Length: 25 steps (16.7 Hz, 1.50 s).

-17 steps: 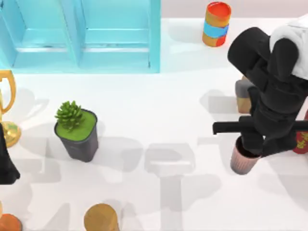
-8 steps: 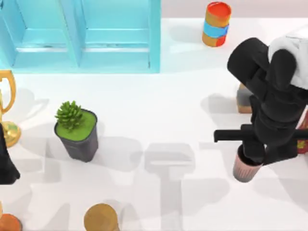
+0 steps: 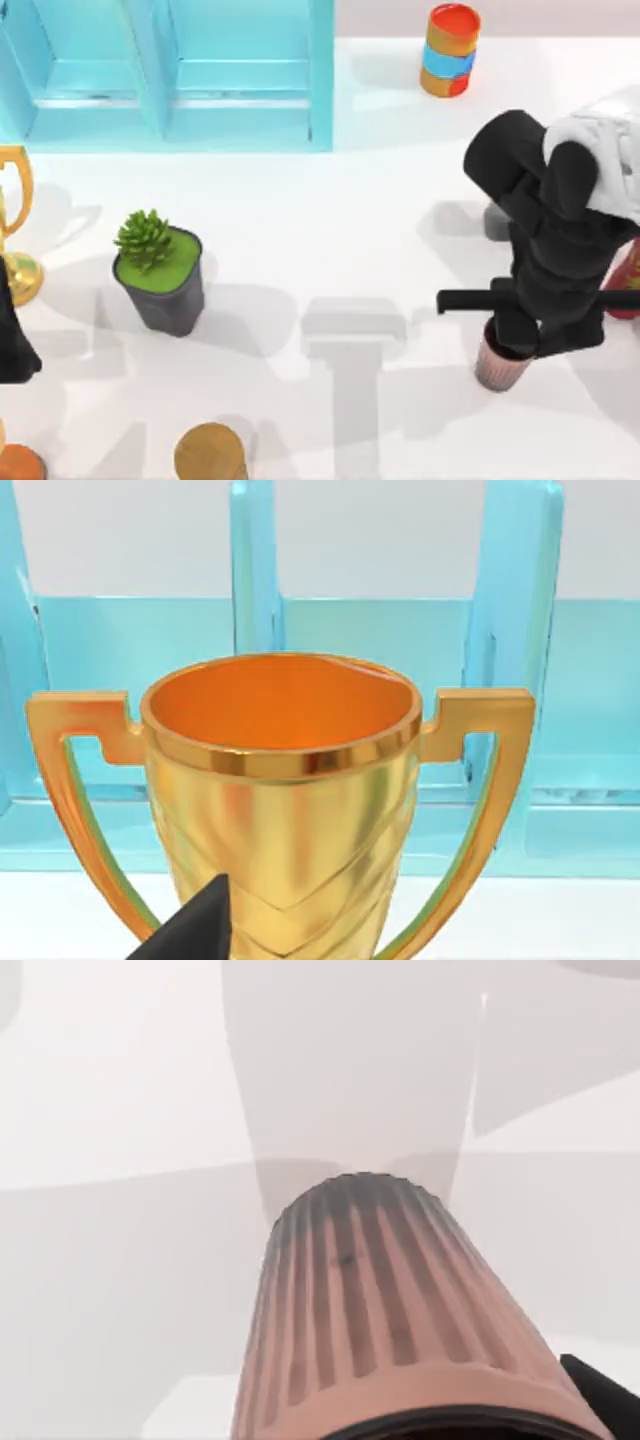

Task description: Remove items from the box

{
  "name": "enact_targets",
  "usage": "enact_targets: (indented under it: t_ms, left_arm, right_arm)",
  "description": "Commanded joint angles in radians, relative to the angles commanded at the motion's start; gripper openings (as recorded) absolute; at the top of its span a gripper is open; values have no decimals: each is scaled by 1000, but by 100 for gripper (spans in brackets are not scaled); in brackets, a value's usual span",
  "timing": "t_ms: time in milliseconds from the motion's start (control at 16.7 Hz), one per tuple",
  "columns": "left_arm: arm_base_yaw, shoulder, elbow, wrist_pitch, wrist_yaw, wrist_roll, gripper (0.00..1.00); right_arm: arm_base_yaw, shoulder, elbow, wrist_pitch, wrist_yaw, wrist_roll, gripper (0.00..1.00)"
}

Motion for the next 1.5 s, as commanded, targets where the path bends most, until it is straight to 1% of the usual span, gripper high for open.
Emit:
enact_targets:
  t_ms: [300,1080,1140,1500]
  left_arm:
    - [0,0,0,0,0,0,100]
    - [0,0,0,0,0,0,100]
    - [0,0,0,0,0,0,100]
    - [0,0,0,0,0,0,100]
  right_arm:
    - [3,10,-16,20,0,2,0]
    - [3,10,-16,20,0,2,98]
    - [3,10,-16,20,0,2,100]
    - [3,10,-16,20,0,2,100]
